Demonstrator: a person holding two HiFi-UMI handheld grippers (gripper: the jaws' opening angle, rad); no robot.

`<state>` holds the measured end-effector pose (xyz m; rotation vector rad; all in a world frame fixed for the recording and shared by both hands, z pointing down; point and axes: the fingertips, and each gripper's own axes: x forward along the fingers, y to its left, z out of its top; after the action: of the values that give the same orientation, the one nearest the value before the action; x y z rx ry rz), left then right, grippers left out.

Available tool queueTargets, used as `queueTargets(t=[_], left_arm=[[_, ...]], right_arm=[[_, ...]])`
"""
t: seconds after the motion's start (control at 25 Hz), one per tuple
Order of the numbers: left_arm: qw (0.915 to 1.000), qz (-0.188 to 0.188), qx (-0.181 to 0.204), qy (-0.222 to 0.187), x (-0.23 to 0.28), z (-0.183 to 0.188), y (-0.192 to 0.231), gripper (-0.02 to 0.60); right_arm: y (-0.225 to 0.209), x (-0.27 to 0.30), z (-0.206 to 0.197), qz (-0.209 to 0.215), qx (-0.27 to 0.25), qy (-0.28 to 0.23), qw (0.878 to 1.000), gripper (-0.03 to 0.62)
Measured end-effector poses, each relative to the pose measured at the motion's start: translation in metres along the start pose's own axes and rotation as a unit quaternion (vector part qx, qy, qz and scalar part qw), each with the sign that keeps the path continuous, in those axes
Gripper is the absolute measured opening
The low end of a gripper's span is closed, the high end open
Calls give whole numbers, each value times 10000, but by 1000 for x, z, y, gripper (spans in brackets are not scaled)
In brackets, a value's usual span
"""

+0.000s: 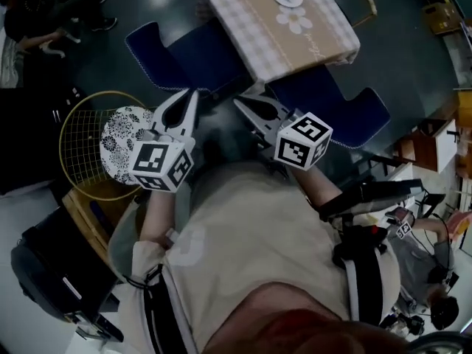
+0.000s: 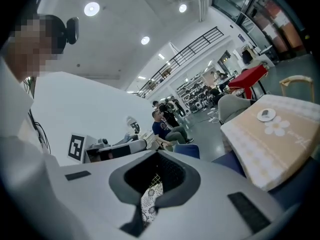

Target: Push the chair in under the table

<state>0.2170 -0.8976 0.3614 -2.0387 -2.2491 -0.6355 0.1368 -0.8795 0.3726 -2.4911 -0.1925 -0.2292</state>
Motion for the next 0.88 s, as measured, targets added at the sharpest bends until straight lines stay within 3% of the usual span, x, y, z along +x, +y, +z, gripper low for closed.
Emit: queueTargets(t=[0.48, 0.88], left_arm=[[9989, 355, 308, 70, 40, -1, -91, 8], [9978, 462, 431, 175, 56, -16, -124, 8]], right_arm=[[-43, -78, 25, 261, 35, -69, 9996, 11], [-62, -115, 17, 418, 131, -96, 9990, 12]])
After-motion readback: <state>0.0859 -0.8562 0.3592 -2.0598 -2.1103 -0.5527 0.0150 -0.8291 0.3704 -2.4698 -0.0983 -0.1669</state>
